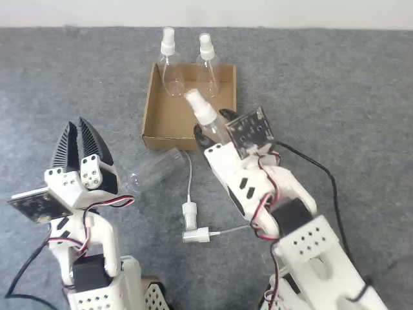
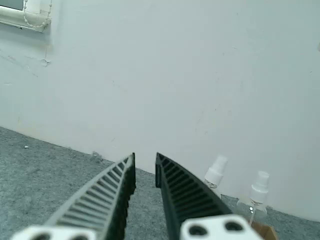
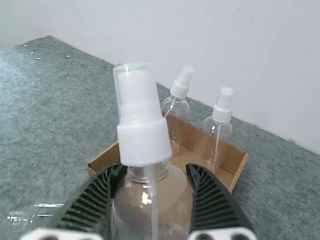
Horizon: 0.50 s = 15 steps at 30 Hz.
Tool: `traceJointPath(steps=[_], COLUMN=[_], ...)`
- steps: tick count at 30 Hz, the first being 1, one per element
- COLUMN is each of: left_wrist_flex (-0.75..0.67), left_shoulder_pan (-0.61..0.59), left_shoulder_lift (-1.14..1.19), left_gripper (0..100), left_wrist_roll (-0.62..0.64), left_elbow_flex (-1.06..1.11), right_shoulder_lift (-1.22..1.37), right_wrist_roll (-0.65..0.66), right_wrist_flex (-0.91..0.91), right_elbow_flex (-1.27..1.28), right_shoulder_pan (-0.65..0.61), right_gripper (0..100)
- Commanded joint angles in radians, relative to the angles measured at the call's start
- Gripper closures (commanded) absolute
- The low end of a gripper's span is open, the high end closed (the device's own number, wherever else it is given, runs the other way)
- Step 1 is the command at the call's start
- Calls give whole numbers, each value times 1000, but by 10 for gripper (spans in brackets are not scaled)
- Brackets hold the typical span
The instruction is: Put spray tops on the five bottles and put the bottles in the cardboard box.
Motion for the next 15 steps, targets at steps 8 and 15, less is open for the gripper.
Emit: traceJointPath(steps=[8, 15], left_wrist_flex=[-29, -29], left_shoulder_pan=[-3, -3], left_shoulder_lift=[-17, -17], left_gripper=[937, 937], left_wrist_roll=[11, 11], left_elbow_flex=[-4, -4], right_shoulder_lift=[150, 317], right_wrist_roll=[-8, -8], right_wrist_flex=[-309, -438], right_elbow_flex=[-80, -146], right_shoulder_pan=[-21, -21], right_gripper=[993, 993])
